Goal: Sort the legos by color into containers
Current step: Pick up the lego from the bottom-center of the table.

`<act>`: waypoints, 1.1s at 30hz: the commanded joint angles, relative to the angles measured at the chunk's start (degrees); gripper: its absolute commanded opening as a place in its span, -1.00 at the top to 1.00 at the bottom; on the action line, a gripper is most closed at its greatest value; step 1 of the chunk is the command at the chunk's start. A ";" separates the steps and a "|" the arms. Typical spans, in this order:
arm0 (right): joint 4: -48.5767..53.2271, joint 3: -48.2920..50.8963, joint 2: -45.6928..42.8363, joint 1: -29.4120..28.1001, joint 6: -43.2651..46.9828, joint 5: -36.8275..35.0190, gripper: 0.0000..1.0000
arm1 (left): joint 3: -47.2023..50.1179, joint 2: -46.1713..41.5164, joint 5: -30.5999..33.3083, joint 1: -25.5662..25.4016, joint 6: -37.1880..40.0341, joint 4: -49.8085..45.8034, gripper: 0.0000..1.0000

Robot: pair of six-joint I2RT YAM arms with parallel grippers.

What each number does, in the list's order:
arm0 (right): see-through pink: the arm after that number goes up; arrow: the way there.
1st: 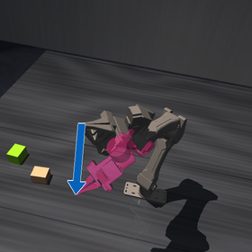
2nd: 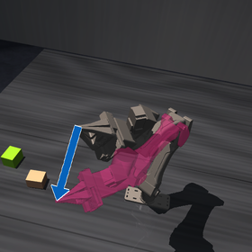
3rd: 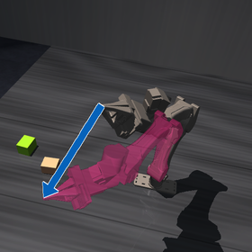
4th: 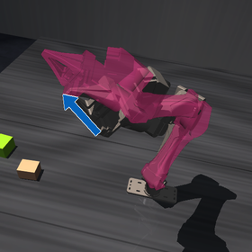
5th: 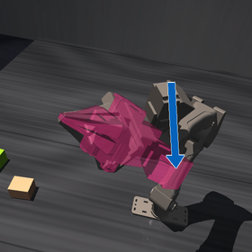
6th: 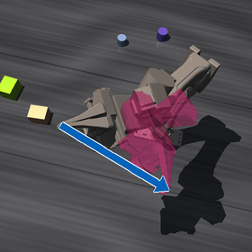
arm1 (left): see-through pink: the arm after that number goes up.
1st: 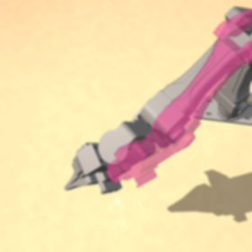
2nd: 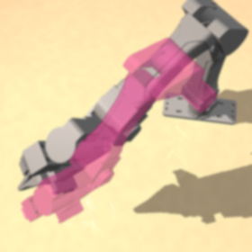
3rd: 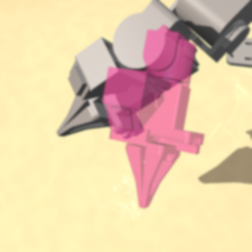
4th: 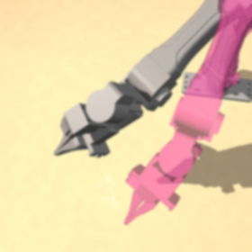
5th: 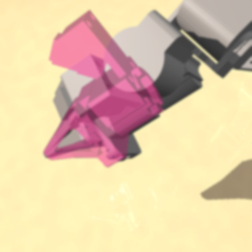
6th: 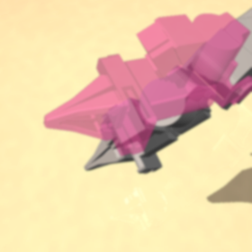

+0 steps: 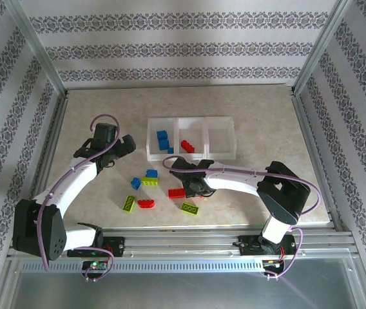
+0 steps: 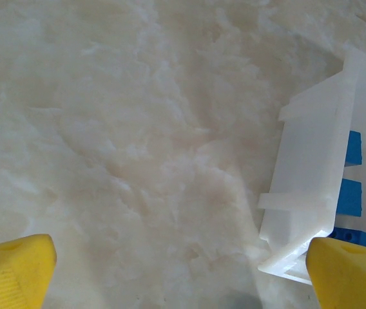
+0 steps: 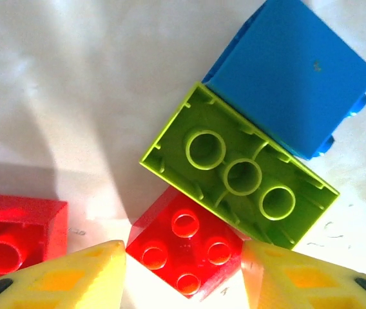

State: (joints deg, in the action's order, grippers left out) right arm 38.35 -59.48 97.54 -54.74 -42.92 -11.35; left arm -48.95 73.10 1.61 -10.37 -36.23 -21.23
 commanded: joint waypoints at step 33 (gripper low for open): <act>-2.96 4.70 -2.26 -3.31 -4.62 3.09 -0.12 | 1.98 -1.15 -1.17 1.17 -0.66 2.24 -0.99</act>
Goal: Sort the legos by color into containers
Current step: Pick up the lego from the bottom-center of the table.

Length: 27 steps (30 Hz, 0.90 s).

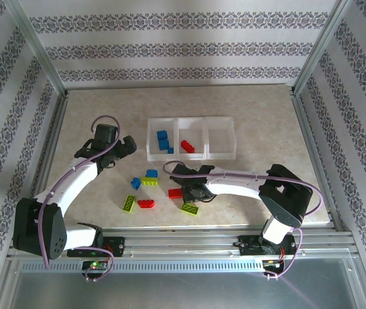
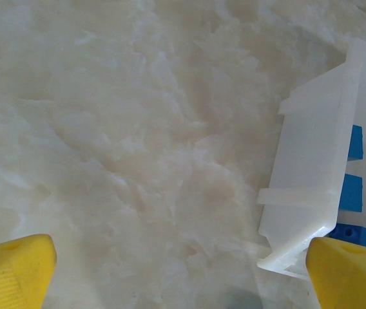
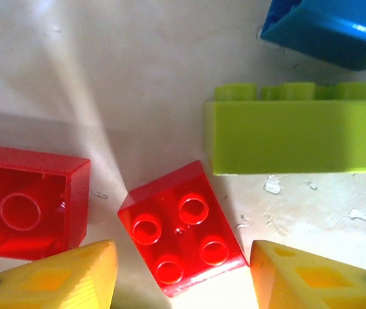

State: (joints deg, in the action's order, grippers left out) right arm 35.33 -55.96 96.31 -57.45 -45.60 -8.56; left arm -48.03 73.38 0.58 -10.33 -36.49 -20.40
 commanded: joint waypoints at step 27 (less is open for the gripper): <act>-0.28 -3.43 3.10 1.29 3.67 -1.20 0.48 | 0.89 -1.20 0.39 1.59 -0.42 1.24 -0.99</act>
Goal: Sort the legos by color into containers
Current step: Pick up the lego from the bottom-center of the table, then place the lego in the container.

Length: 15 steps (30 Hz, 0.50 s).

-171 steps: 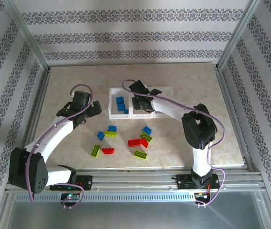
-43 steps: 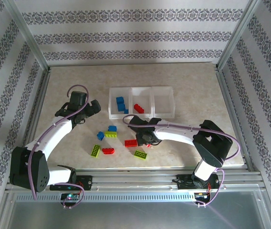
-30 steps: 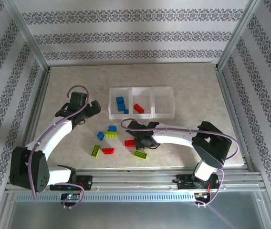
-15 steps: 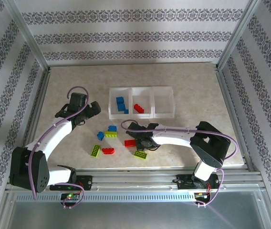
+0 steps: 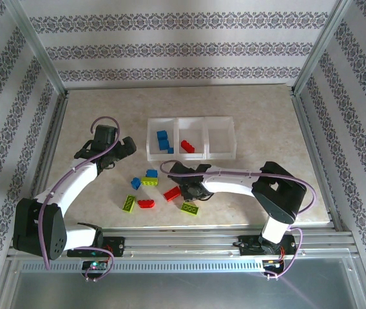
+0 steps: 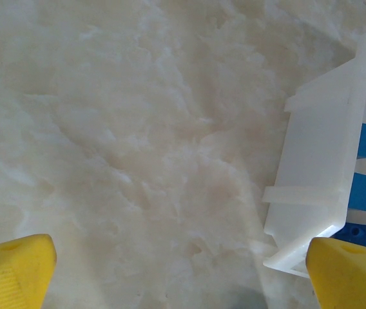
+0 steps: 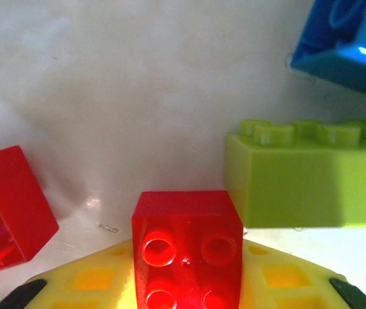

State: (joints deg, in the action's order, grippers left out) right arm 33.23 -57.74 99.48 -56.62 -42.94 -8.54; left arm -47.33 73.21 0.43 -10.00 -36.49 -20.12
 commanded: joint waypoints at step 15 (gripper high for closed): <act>1.66 -12.01 -4.28 8.69 7.87 -6.01 0.61 | -0.39 -0.08 0.83 1.56 0.11 1.45 -0.99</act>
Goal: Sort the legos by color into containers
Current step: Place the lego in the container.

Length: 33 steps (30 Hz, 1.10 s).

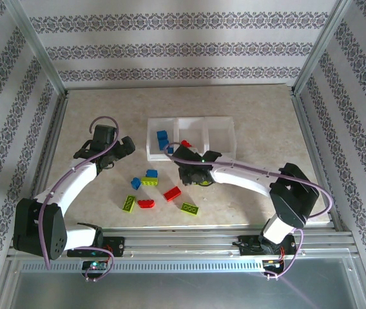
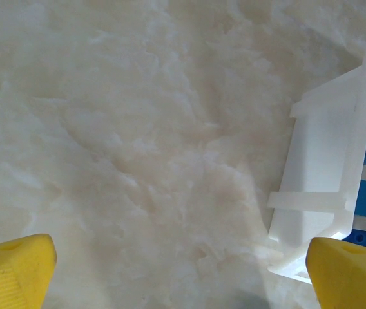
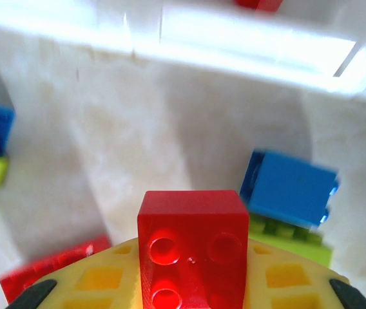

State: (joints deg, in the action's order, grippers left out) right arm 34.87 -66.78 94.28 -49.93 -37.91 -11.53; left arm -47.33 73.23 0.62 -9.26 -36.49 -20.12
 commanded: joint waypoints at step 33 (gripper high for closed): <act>-3.10 -22.72 20.33 14.08 11.70 -0.55 0.07 | -0.14 -2.33 -0.36 1.26 0.54 0.00 -0.99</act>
State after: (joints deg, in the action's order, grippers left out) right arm 31.92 -88.47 115.77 -35.99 -26.74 -12.82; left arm -47.33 72.47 0.38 -8.86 -36.45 -20.12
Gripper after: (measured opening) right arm 0.463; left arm 0.995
